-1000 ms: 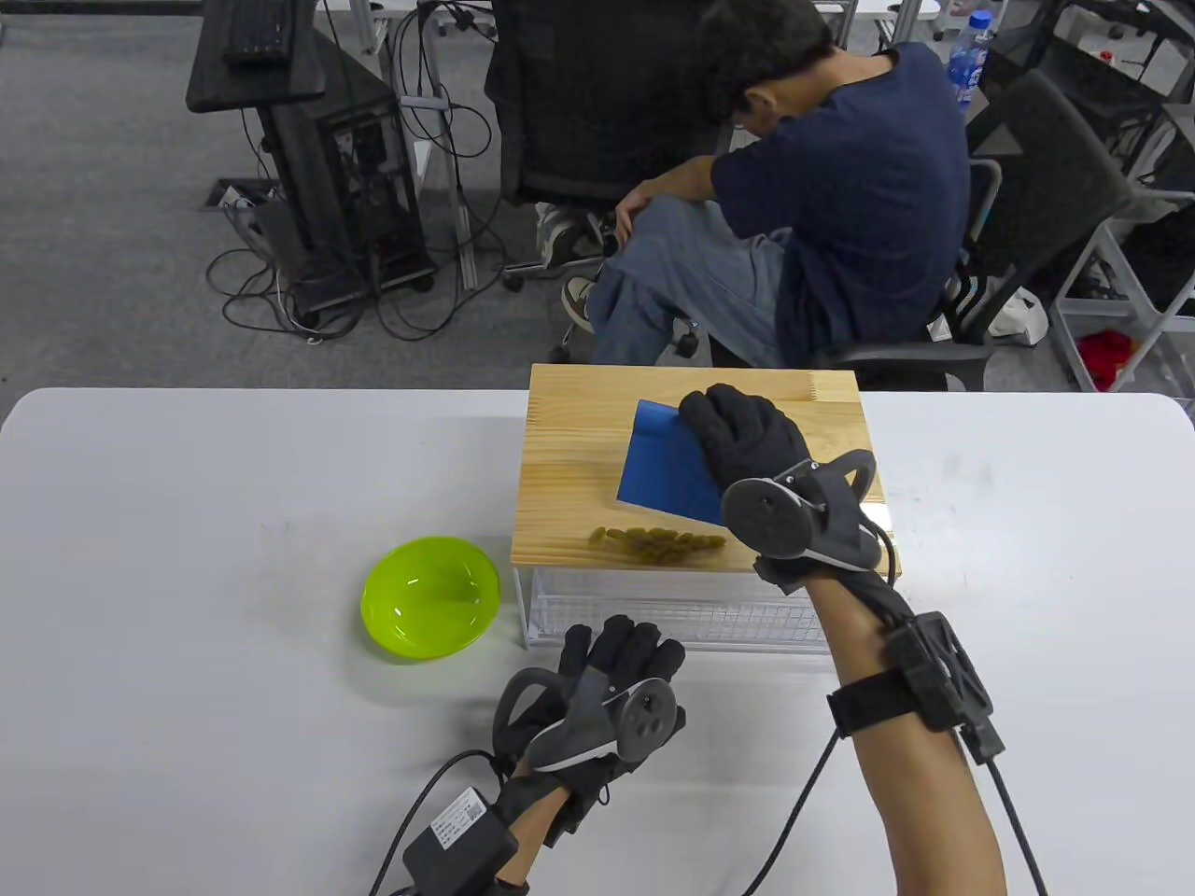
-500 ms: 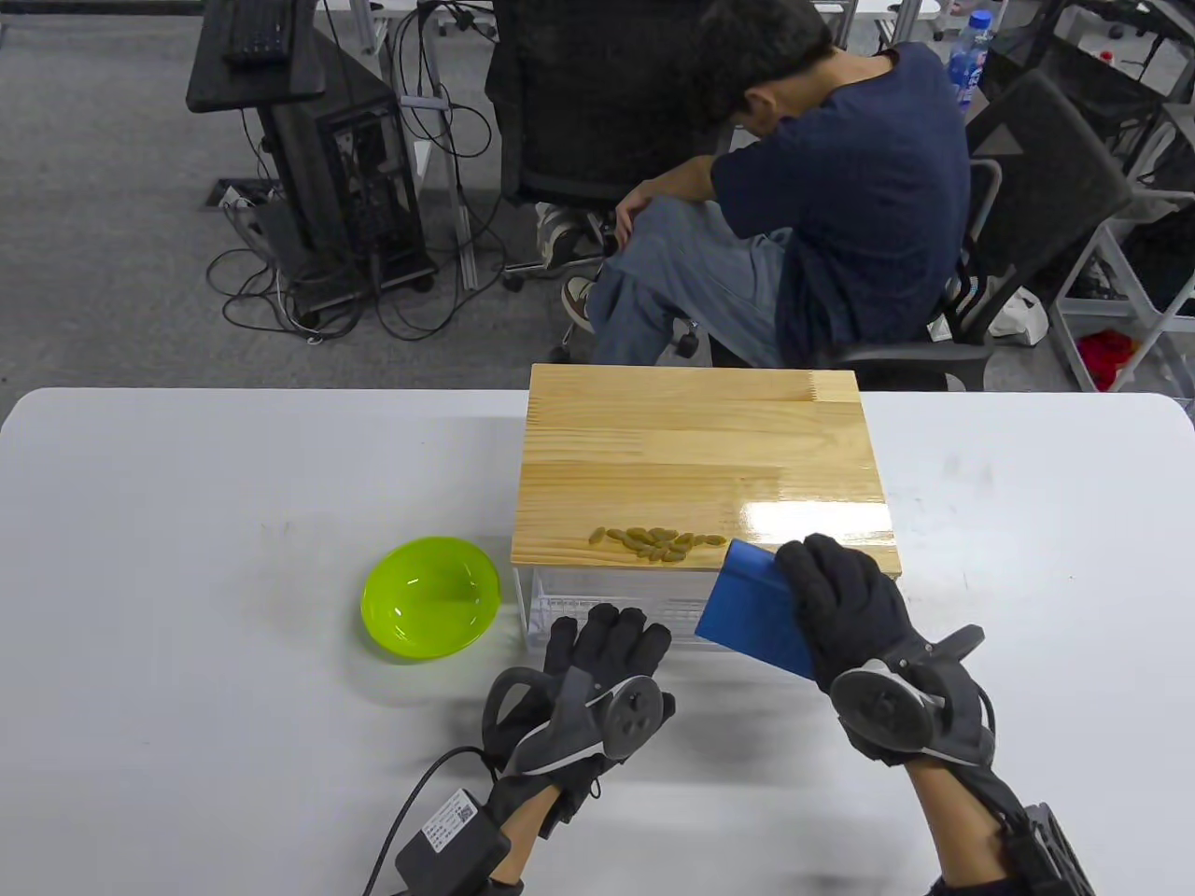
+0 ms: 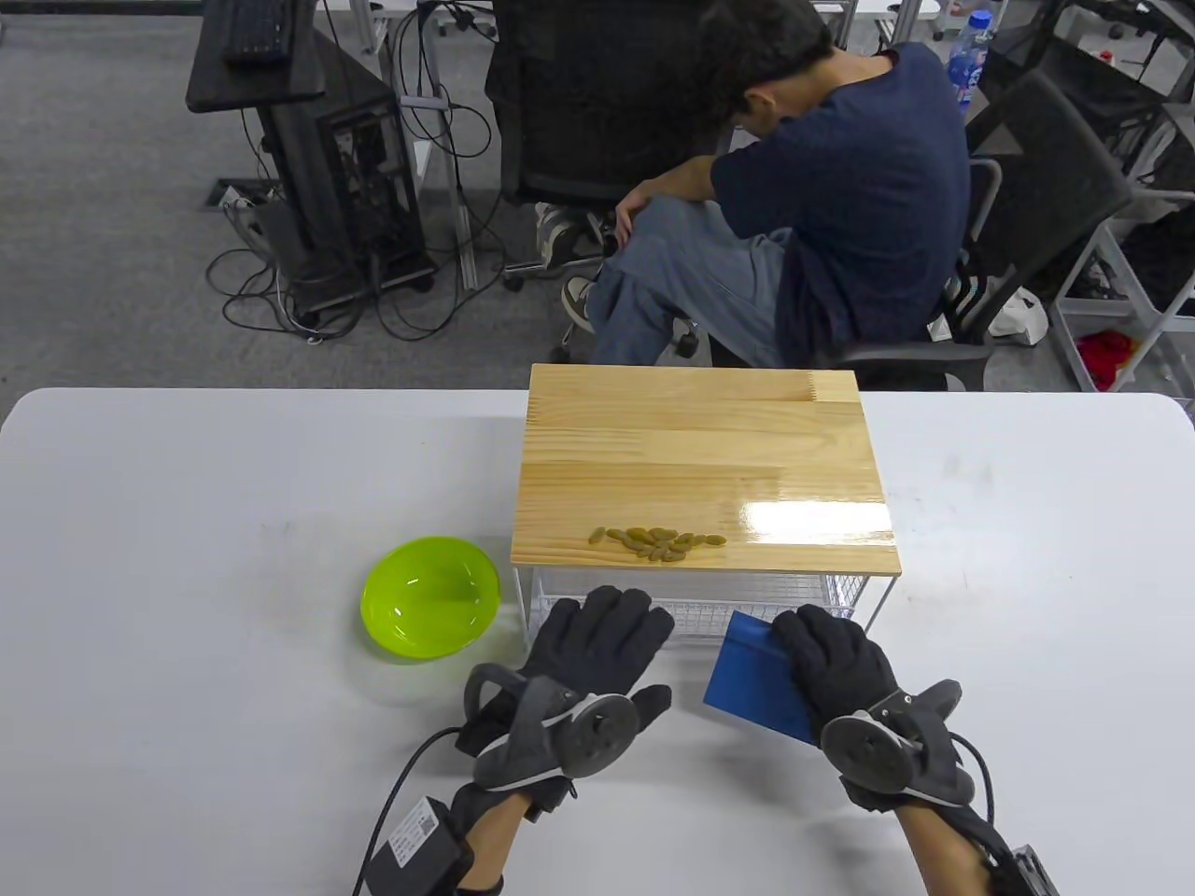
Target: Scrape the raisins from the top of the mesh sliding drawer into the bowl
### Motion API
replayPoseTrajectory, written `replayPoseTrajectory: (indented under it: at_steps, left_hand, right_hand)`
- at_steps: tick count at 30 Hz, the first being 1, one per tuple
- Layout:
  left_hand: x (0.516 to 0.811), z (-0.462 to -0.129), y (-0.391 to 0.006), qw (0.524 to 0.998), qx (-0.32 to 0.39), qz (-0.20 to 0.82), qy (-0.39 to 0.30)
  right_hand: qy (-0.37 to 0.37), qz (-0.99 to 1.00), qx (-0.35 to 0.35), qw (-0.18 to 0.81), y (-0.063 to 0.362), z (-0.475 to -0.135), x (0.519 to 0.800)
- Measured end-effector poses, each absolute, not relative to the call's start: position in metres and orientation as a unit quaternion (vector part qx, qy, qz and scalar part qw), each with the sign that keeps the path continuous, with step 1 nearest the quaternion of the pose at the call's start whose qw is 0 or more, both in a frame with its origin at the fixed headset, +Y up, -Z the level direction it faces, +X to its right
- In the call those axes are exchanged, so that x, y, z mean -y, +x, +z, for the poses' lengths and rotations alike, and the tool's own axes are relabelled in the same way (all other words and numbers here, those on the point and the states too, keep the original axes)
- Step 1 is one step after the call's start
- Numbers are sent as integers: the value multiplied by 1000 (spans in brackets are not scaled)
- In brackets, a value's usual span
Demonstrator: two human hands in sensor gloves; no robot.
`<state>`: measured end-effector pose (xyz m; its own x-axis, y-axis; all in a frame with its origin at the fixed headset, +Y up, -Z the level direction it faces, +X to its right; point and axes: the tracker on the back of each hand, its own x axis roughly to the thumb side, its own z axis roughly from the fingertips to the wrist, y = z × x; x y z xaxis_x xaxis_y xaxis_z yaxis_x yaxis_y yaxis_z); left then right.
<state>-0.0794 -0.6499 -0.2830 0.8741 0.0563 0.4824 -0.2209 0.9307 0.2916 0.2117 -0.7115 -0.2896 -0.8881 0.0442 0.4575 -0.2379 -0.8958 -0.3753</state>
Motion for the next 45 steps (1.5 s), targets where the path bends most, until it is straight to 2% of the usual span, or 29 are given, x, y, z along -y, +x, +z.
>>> replayPoseTrajectory:
  at_steps: [3, 5, 10, 15, 22, 27, 32, 38, 41, 45]
  left_hand:
    - [632, -288, -111, 952, 186, 119, 210]
    - [619, -298, -143, 955, 120, 156, 220]
    - [618, -338, -205, 976, -45, 165, 137]
    - [665, -374, -247, 969, -174, 170, 42]
    - [728, -402, -263, 949, -278, 104, -104]
    - [746, -408, -263, 938, -292, 124, -139]
    - [751, -408, -264, 931, -323, 130, -112]
    - [759, -401, -278, 906, -347, 225, -91]
    - [752, -395, -287, 905, -336, 250, -71]
    - [720, -383, -301, 906, -311, 285, -28]
  right_hand:
    - [217, 949, 213, 90, 211, -290, 712]
    - [211, 950, 212, 93, 211, -290, 711]
    - [202, 949, 215, 110, 213, -292, 708]
    - [198, 951, 208, 112, 213, -295, 710]
    - [201, 952, 201, 113, 210, -296, 710]
    - [202, 951, 204, 114, 208, -296, 709]
    - [207, 952, 198, 112, 205, -297, 712]
    - [207, 951, 201, 114, 205, -297, 712]
    - [204, 951, 200, 117, 207, -297, 712]
    - [197, 952, 201, 122, 210, -298, 712]
